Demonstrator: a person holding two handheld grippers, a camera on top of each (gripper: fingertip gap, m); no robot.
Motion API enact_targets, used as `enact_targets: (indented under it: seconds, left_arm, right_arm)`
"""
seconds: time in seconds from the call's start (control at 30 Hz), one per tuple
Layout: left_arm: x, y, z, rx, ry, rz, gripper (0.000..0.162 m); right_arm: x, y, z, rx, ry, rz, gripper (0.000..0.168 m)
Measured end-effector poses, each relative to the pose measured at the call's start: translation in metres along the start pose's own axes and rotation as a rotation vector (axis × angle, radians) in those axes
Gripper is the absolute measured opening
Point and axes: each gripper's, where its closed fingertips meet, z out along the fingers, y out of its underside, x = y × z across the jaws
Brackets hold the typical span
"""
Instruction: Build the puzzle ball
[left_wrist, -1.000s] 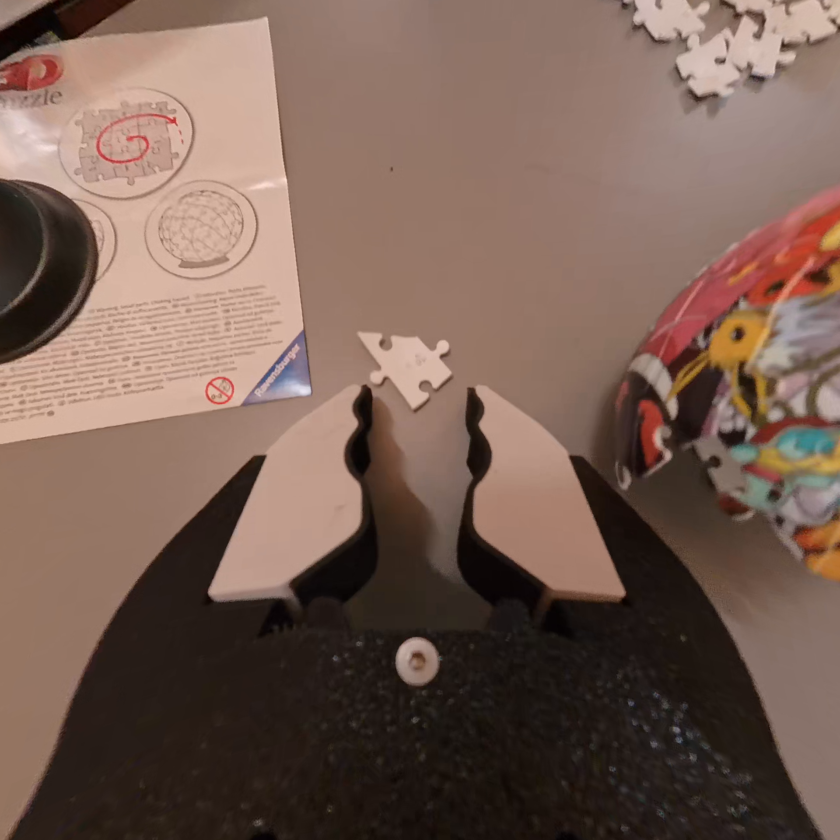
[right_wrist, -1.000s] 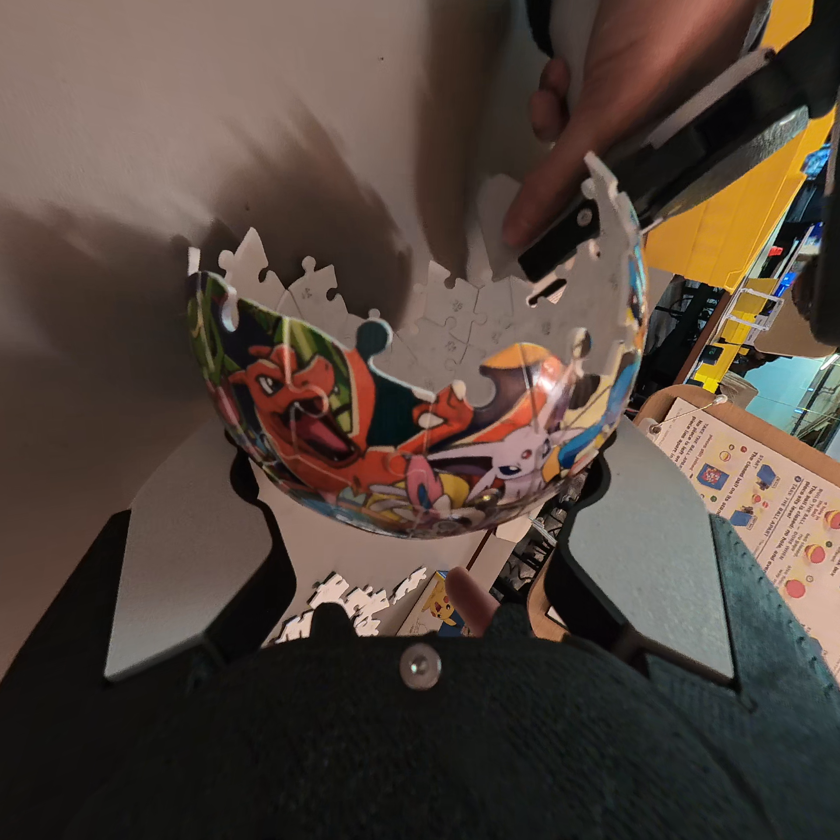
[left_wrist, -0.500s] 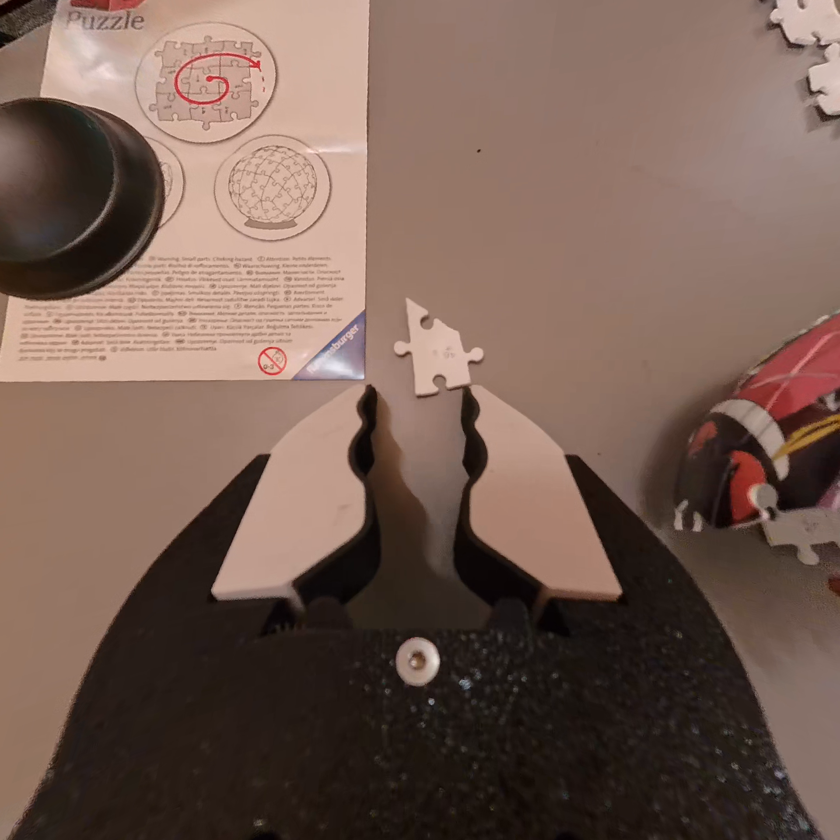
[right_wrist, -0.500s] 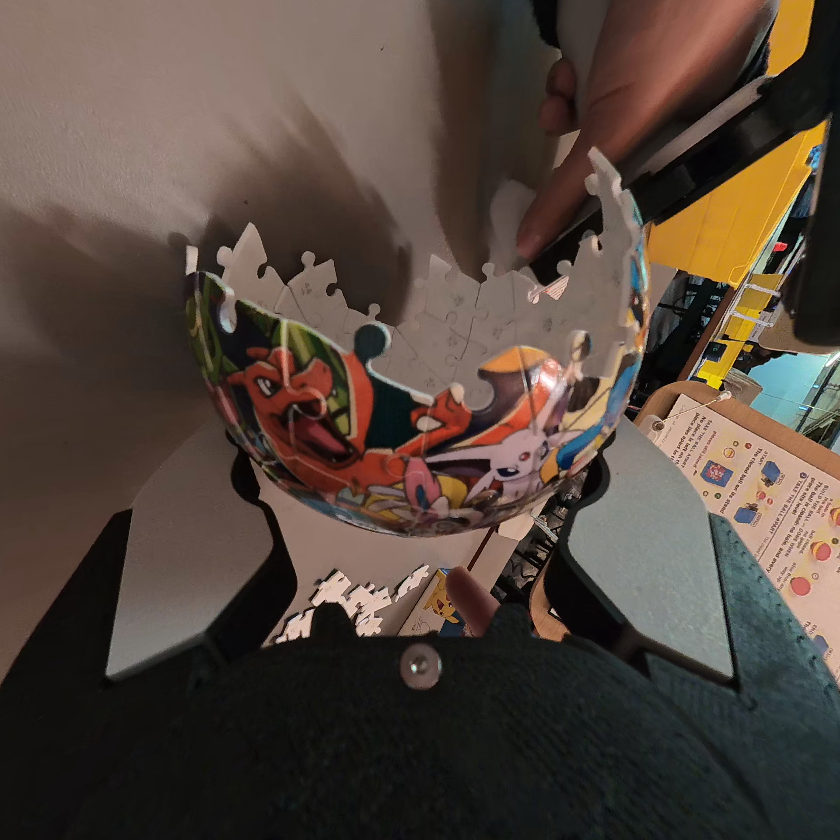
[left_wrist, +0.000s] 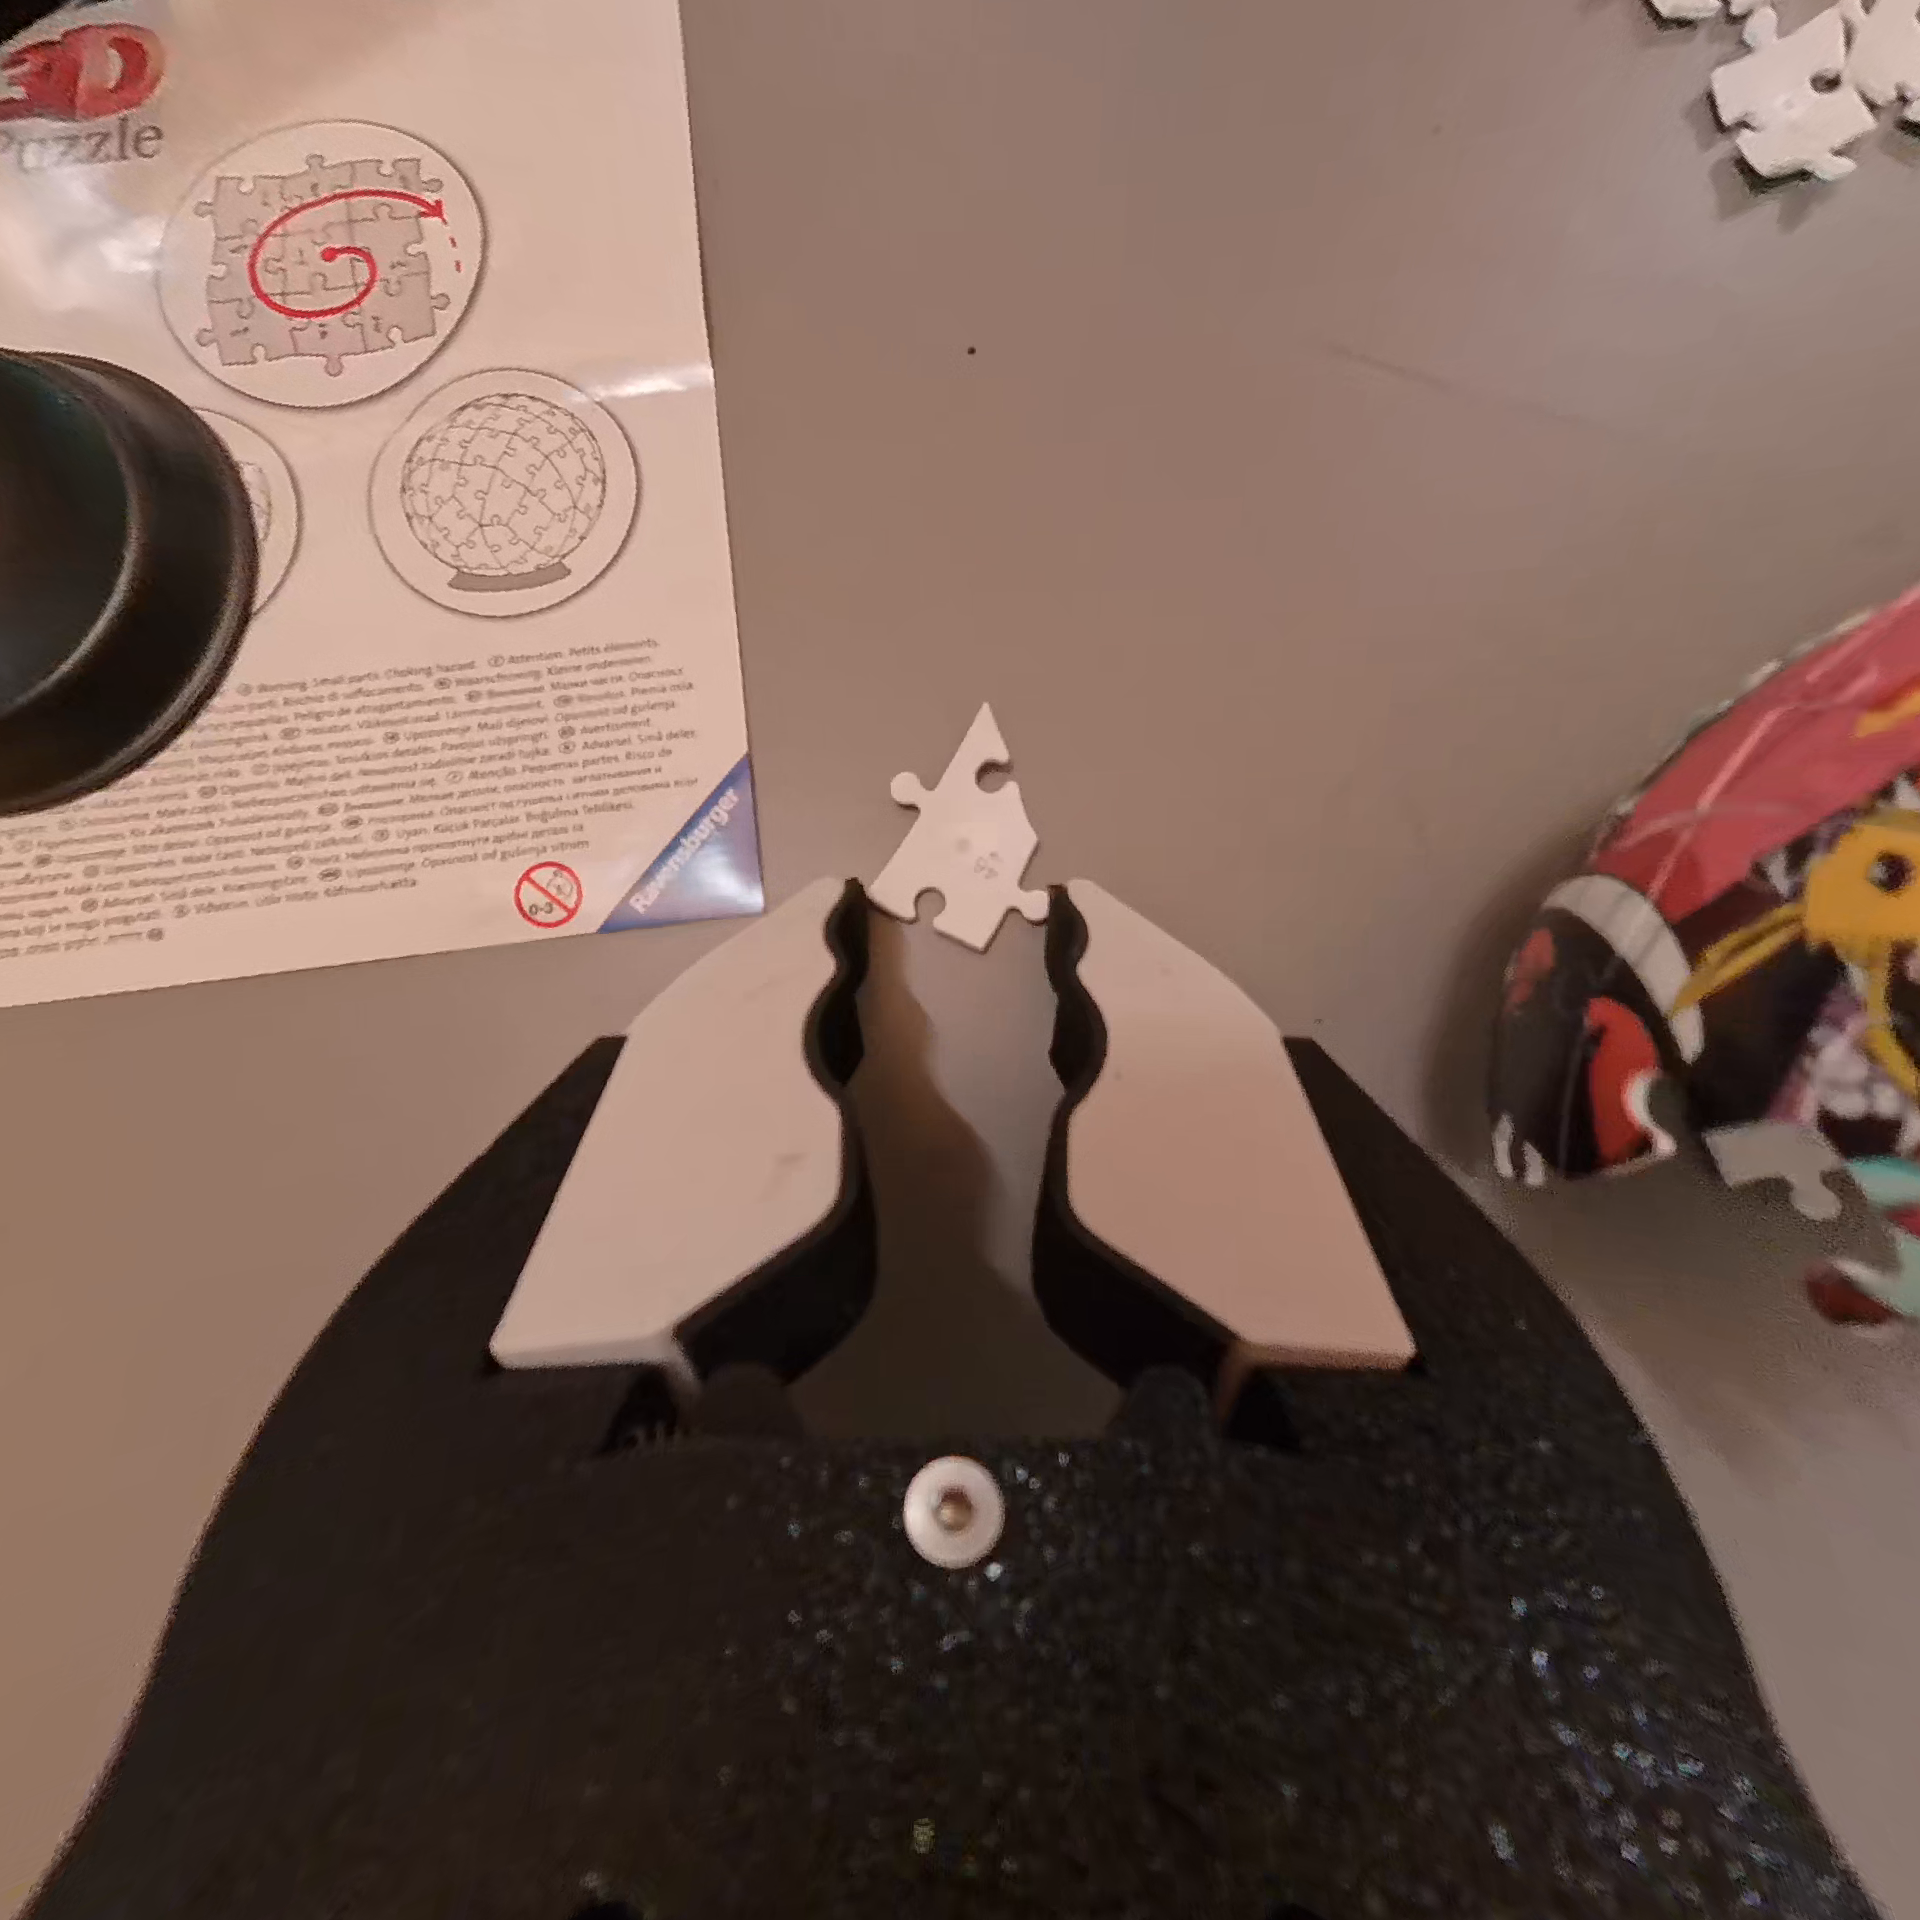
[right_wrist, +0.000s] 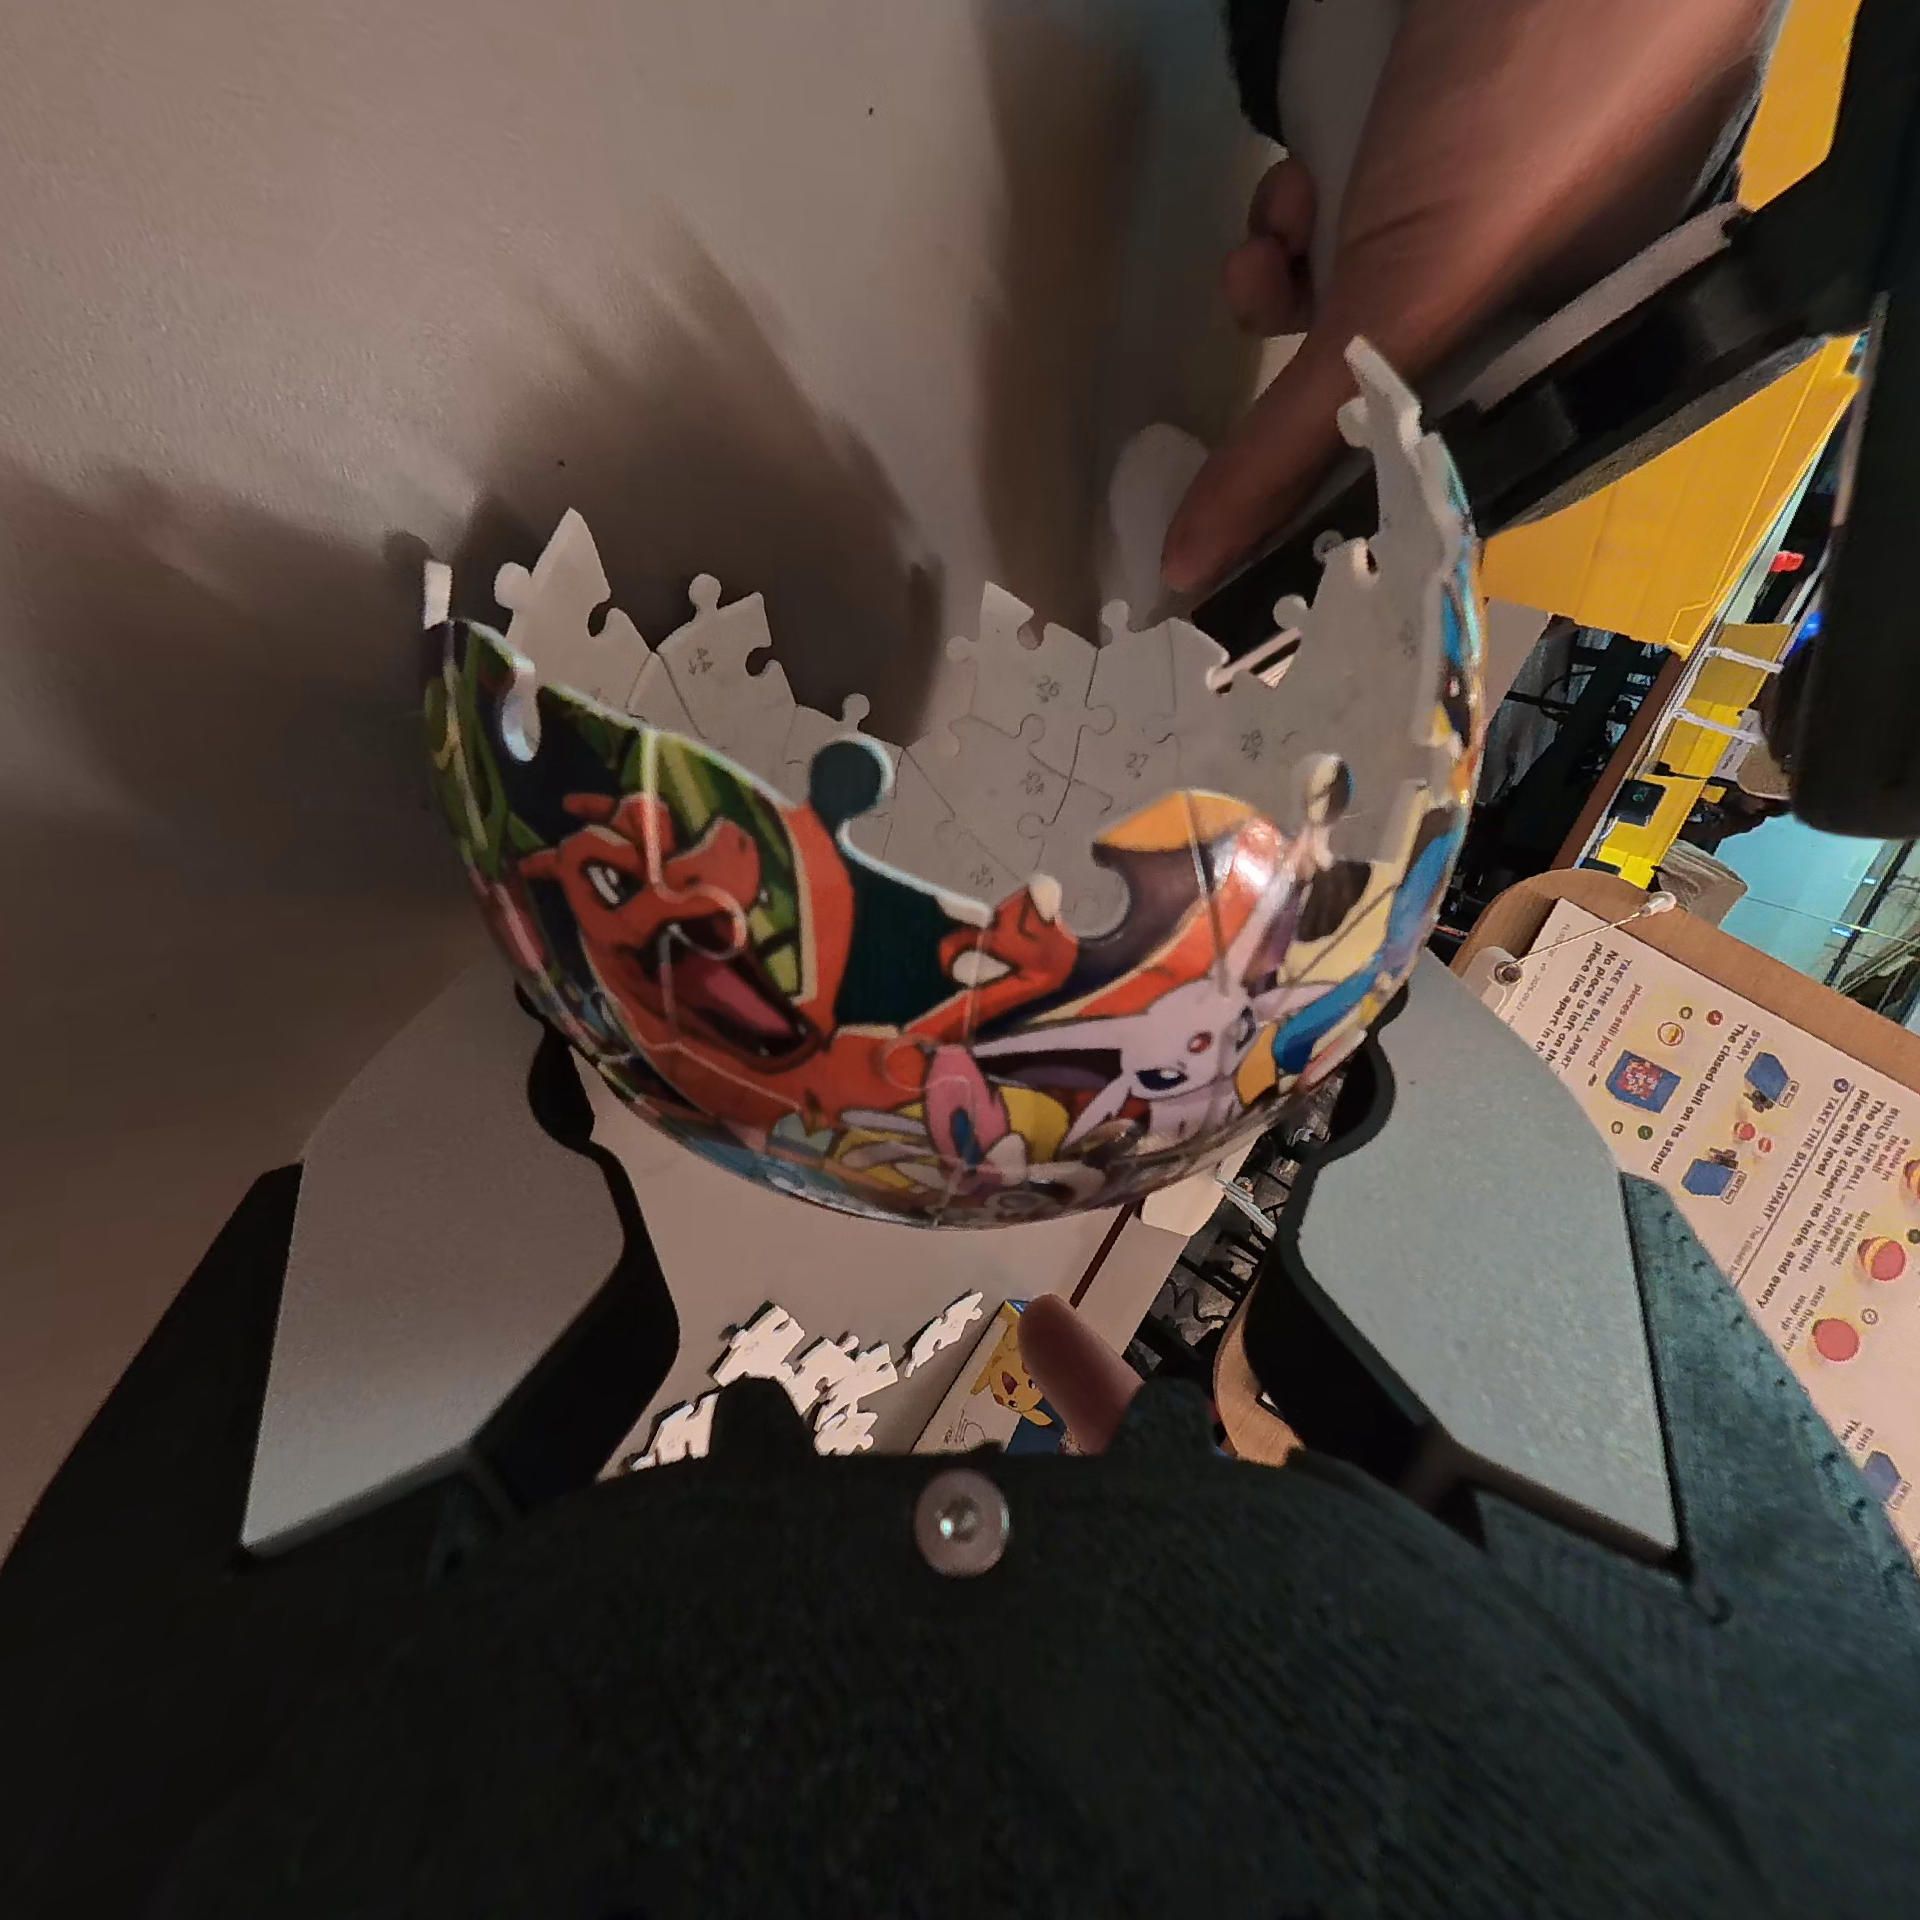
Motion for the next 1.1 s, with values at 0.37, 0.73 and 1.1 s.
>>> enact_targets:
  seconds: [0.37,0.73,1.1]
  left_arm:
    - [0.031,0.038,-0.037,-0.017,0.033,-0.006,0.032]
    - [0.103,0.065,-0.062,0.011,-0.039,-0.192,0.032]
    - [0.104,0.037,-0.036,0.093,-0.180,-0.242,0.033]
  right_arm:
    - [0.000,0.002,0.001,-0.003,0.000,0.003,0.140]
    - [0.001,-0.005,0.001,0.024,-0.005,0.015,0.140]
    - [0.002,-0.002,0.003,0.045,-0.001,0.045,0.140]
